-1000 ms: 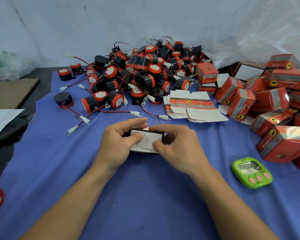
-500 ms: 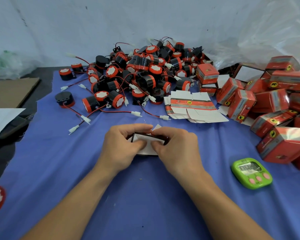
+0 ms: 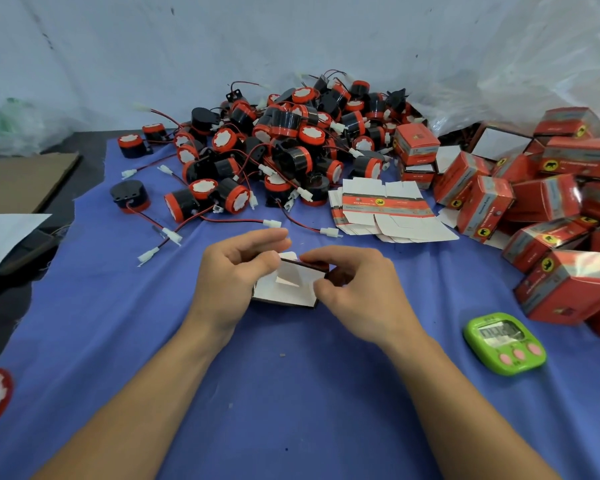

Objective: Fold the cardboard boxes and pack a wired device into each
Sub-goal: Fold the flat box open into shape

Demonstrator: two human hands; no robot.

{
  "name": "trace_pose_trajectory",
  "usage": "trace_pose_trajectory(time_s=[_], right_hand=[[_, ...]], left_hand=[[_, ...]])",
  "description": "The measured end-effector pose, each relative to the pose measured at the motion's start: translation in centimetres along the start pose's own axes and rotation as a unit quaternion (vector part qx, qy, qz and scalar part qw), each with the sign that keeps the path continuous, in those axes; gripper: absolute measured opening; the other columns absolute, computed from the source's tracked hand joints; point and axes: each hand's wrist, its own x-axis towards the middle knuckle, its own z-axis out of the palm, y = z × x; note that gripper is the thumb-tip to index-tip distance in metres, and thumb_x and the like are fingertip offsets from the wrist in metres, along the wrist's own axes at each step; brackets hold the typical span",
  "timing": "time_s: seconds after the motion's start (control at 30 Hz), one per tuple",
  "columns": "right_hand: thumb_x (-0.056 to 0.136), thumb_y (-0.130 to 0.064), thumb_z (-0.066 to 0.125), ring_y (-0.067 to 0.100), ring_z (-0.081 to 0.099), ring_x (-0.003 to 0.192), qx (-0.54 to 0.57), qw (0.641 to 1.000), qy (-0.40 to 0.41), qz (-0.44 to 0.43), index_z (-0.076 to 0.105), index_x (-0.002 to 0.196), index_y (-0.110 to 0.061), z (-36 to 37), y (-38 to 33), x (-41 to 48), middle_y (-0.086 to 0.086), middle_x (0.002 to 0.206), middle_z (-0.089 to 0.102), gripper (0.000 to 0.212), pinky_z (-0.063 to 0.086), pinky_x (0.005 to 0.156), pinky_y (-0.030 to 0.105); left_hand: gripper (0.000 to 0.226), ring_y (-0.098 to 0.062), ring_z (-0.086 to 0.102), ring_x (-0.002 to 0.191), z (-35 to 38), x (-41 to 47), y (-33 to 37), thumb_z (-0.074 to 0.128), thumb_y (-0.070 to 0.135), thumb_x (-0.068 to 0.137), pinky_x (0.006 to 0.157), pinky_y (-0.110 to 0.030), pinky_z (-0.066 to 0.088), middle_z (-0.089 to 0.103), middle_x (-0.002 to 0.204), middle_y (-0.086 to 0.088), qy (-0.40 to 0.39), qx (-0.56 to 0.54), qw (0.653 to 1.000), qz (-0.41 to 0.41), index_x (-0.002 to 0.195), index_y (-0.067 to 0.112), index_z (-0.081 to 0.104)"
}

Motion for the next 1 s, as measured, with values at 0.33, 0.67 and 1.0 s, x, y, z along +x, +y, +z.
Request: trace_pose_trajectory(time_s=[0.33, 0.67, 1.0], right_hand=[[0.080, -0.013, 0.072, -0.002, 0.068, 0.076, -0.035, 0.997, 0.074, -0.008, 0.081, 0.094, -0.038, 1.3, 0.0, -0.3, -0.036, 0.083, 0.069, 0.030, 0.050, 0.067, 0.009], [0.081, -0.011, 0.077, 0.012, 0.067, 0.087, -0.124, 0.977, 0.116, -0.126, 0.064, 0.122, -0.038, 2.5, -0.5, -0.8, -0.018, 0.113, 0.071, 0.052, 0.050, 0.075, 0.022], [0.067, -0.002, 0.082, 0.016, 0.044, 0.140, -0.137, 0.947, 0.160, -0.241, 0.064, 0.135, -0.024, 1.5, -0.9, -0.5, -0.017, 0.152, 0.048, 0.073, 0.037, 0.111, 0.016]], left_hand=[[0.032, -0.005, 0.065, 0.110, 0.9, -0.6, 0.1, 0.054, 0.036, 0.084, 0.092, -0.023, 0.045, 0.075, 0.110, 0.015, -0.060, 0.120, 0.989, -0.055, 0.106, 0.034, 0.078], [0.052, -0.006, 0.060, 0.123, 1.3, -1.5, 0.6, 0.059, 0.015, 0.078, 0.104, -0.025, 0.046, 0.069, 0.125, 0.018, -0.092, 0.173, 0.980, 0.041, 0.125, 0.038, 0.068], [0.065, -0.032, 0.061, 0.103, 1.5, -1.4, -0.2, 0.063, -0.002, 0.067, 0.111, -0.036, 0.033, 0.071, 0.113, -0.005, 0.035, 0.534, 0.794, 0.288, 0.131, 0.009, 0.065]])
